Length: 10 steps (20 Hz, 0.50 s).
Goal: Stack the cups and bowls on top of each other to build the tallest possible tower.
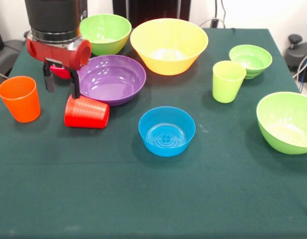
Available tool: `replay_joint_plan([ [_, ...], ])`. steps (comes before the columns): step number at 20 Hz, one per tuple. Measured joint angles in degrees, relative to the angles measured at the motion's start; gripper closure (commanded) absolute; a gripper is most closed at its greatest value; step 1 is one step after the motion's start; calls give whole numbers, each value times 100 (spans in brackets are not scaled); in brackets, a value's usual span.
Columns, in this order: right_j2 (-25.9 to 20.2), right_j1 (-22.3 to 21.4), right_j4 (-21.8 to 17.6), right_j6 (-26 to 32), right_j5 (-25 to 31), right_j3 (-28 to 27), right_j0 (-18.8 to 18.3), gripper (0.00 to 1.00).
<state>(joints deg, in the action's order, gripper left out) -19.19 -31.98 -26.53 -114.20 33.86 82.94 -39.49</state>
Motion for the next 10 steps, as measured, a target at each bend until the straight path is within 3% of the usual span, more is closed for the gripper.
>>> replay_joint_plan([
  [10,-166,102,-1,0,0,2,-275,0],
])
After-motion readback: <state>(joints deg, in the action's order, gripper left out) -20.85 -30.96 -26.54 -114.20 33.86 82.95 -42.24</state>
